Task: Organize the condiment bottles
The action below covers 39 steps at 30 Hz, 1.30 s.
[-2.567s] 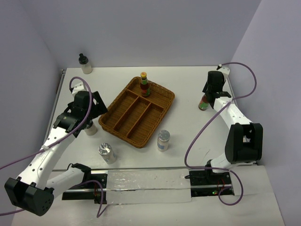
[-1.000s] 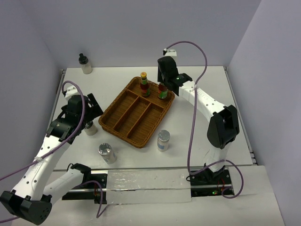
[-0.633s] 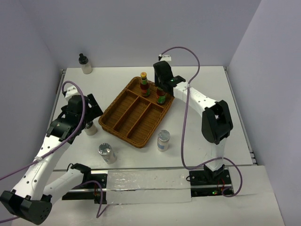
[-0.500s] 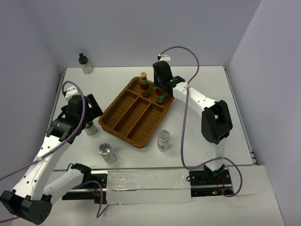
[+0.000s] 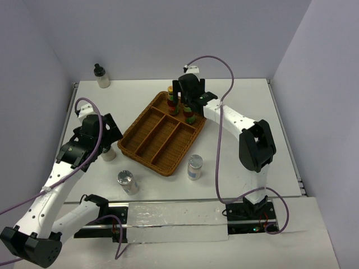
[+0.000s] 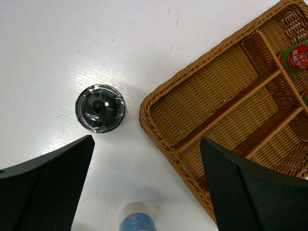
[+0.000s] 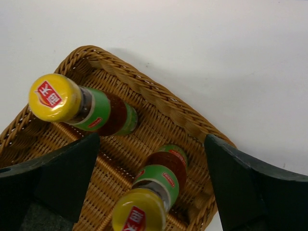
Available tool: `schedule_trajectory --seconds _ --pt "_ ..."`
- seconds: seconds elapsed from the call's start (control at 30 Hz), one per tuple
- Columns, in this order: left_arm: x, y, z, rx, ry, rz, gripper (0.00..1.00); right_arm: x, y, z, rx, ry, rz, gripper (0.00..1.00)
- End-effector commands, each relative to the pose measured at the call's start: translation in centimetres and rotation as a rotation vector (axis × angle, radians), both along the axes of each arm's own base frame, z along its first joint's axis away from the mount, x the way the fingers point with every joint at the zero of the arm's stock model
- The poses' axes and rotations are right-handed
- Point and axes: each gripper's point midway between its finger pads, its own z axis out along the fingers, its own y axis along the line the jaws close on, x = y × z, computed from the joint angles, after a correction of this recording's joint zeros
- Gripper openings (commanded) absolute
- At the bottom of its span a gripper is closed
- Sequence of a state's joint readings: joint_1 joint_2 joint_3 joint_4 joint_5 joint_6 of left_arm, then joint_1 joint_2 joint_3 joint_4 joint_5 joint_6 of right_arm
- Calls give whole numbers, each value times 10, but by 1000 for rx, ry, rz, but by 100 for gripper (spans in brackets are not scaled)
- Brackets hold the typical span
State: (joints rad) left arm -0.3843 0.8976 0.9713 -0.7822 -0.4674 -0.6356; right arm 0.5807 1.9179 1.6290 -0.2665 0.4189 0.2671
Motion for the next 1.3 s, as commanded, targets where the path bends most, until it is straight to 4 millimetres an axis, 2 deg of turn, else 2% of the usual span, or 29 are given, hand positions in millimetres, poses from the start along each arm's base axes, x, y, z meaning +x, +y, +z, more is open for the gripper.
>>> schedule_trajectory --seconds 0.0,0.23,0.4,0.57,0.77,0.8,1.0,1.27 --pt "-1 2 3 -2 -19 8 100 0 10 45 60 -83 16 98" --pt "-1 0 2 -9 -18 5 99 -12 3 85 91 -126 20 100" --pt "-1 0 6 -18 -29 2 100 -19 3 98 106 -137 34 100" --pt "-3 0 4 -20 -26 3 99 -28 6 97 121 -122 76 100" --pt "-3 1 6 -18 -30 4 99 -55 19 91 138 -106 151 100" --pt "-3 0 5 -17 -31 0 99 -61 23 95 154 -120 171 100" --pt "-1 -2 -1 -19 -12 1 99 -87 50 79 159 -141 227 100" --pt "0 -3 2 -25 -16 -3 100 -82 55 57 117 -207 120 100"
